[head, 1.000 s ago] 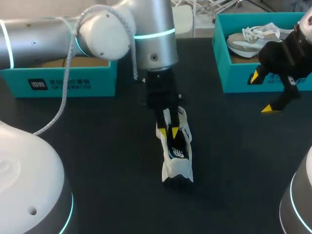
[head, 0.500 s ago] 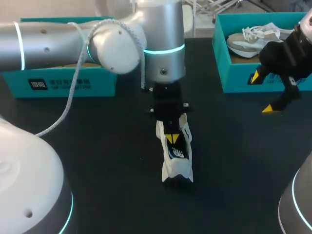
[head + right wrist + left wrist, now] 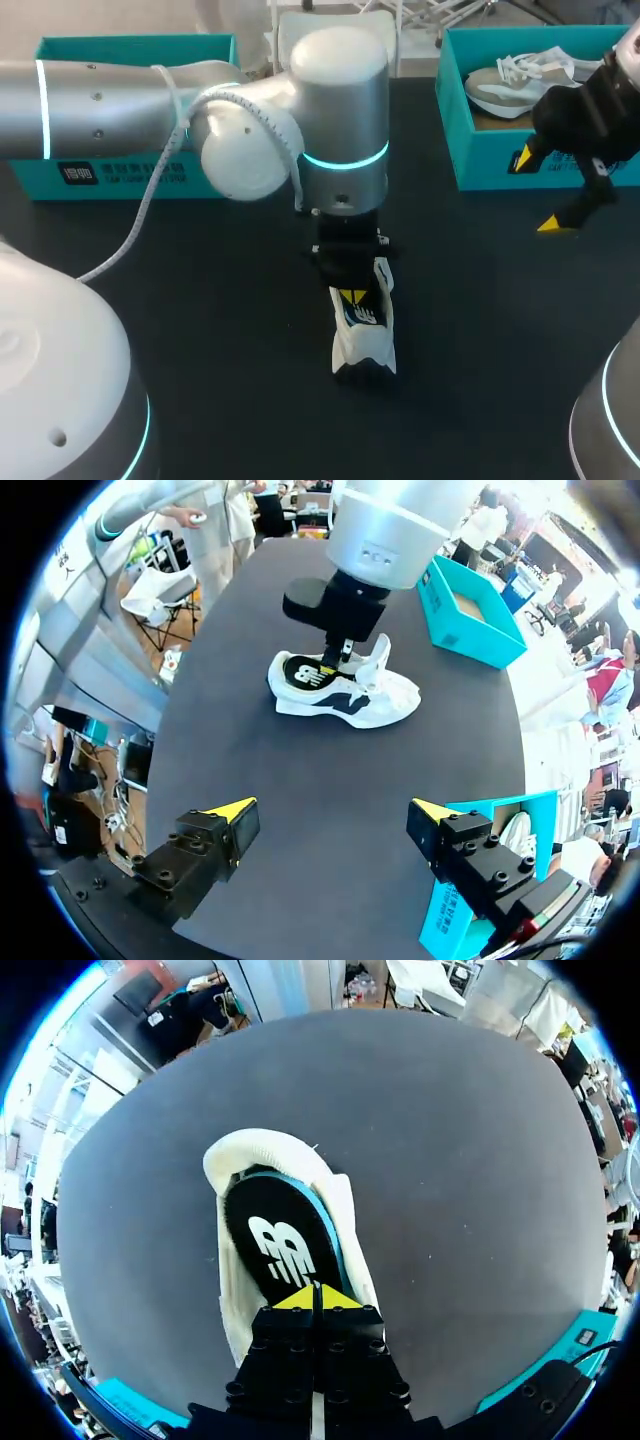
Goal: Take the shoe out of the shoebox, open the shoe tongue, remove and reinsert the insole, then place the shoe into the shoebox
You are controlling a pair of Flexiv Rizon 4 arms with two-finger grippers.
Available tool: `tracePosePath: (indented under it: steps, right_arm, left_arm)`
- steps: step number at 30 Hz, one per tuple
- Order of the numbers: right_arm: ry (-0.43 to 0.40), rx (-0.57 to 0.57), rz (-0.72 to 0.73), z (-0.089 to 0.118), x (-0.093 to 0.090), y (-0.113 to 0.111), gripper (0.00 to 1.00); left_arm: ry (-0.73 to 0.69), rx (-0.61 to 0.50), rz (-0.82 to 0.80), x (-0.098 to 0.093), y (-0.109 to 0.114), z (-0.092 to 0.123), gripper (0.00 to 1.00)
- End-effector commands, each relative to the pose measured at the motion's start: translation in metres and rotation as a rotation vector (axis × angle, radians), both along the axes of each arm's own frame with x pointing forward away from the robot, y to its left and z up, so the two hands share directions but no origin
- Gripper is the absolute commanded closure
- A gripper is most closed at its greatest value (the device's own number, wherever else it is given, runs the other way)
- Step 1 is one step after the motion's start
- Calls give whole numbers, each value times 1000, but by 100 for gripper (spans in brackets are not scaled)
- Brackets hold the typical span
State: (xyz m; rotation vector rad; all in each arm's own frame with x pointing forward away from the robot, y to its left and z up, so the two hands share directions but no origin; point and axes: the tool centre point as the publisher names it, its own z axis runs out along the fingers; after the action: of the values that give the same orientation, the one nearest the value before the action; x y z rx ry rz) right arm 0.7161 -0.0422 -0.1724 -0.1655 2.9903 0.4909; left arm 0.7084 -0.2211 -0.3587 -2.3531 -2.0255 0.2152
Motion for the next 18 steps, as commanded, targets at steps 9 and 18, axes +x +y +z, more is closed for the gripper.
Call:
tracePosePath:
  steps: [9,18]
  right_arm:
    - [3,-4,0,0,2,2,0]
    - [3,-4,0,0,2,2,0]
  left_arm:
    - [-97,-43,39,-5,-6,-27,100]
    - [-45,-61,33,-10,-5,14,100]
